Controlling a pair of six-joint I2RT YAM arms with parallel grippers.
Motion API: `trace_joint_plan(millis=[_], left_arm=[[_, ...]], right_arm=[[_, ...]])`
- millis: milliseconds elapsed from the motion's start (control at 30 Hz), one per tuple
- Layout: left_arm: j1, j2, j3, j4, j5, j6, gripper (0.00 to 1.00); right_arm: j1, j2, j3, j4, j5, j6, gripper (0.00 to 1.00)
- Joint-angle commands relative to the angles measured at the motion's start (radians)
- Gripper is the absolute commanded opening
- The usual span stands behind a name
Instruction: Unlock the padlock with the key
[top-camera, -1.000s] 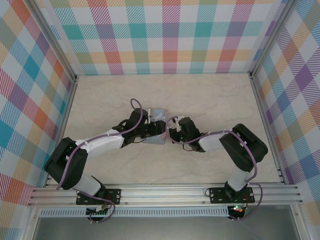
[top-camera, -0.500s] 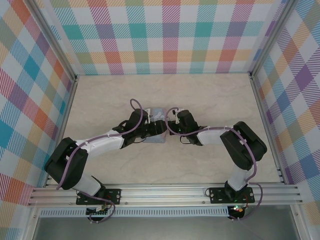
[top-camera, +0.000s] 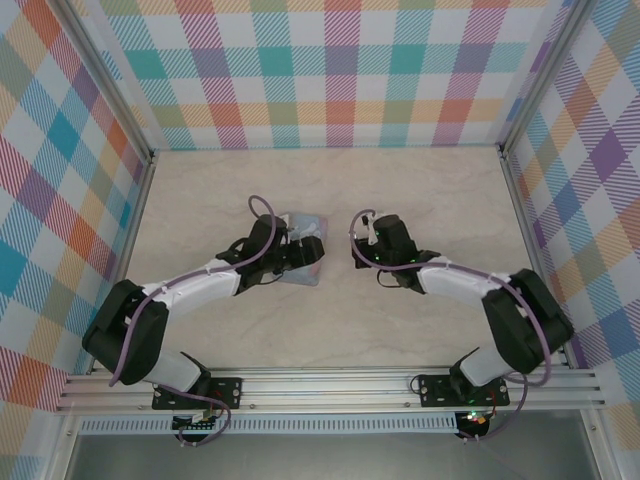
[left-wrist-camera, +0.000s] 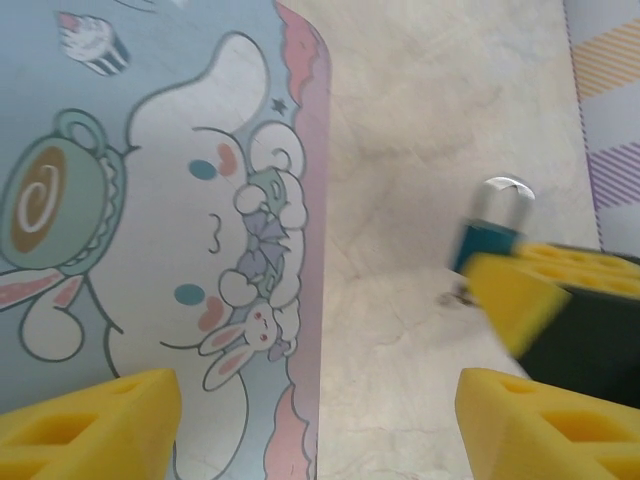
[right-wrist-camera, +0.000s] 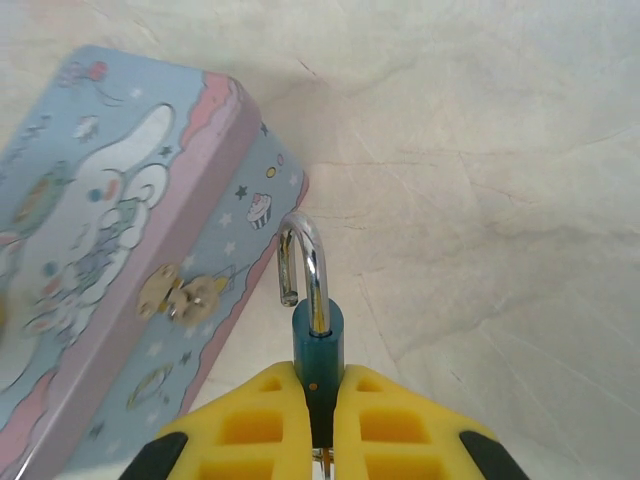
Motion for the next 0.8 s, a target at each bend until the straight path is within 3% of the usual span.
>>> trace_joint_plan(millis=[0,233,433,500,767], left_arm=[[0.057,0.018,-0.015,-0.180,-0.031,0.059,0.74],[0.135,0.011,0.057,-0.209,0.006,0.137,0.78],[0.157,-0.074,0.138,-0.259,-0.014,0.201,0.95],[0.164,-0.118,0.140,-0.264,-0.040,0.205,1.00],[0.201,-0.279,0.102,-0.301,-0.117,0.213,1.00]], right_arm=[[-0.003,-0.070,-0.014,-0.178,-0.097,-0.024,0.05],[-0.003,-0.107,-0.029,-0.373,-0.302,0.088,0.05],[-0.003,-0.078,-0.093,-0.352,-0.449,0.224,0.05],[-0.003,-0.050,-0.098,-0.365,-0.465,0.226,0.05],[-0.003,0.022,-0.134,-0.357,-0.425,0.224,0.07]])
